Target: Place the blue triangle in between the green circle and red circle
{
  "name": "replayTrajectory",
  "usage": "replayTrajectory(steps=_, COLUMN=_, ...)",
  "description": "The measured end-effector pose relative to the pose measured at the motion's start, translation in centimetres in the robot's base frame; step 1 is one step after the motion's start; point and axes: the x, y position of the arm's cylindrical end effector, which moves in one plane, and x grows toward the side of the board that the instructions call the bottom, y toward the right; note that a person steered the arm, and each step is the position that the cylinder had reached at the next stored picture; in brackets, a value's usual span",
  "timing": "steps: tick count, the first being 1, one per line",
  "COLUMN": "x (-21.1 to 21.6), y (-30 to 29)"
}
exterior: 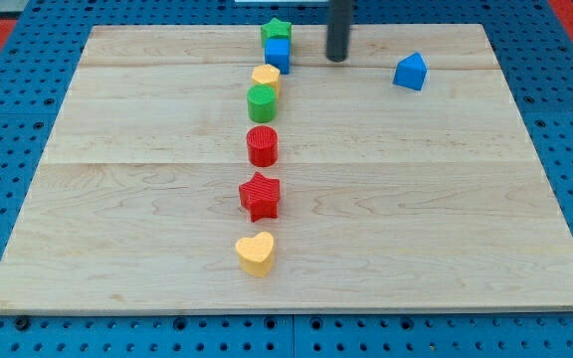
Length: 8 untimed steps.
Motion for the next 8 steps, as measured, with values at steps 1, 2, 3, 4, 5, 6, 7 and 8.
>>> replayTrajectory(steps=1, x=-0.7, y=4.3)
replayTrajectory(steps=2, x=0.4, y=5.8)
replayTrajectory(steps=3, x=0.8, y=9.9)
replayTrajectory(steps=4, x=3.4, y=10.3)
replayTrajectory(steps=5, x=5.6, y=8.6)
replayTrajectory(steps=6, x=3.7, y=6.0)
replayTrajectory(steps=7, x=1.5, y=4.5)
replayTrajectory(steps=8, x=2.9, y=2.1)
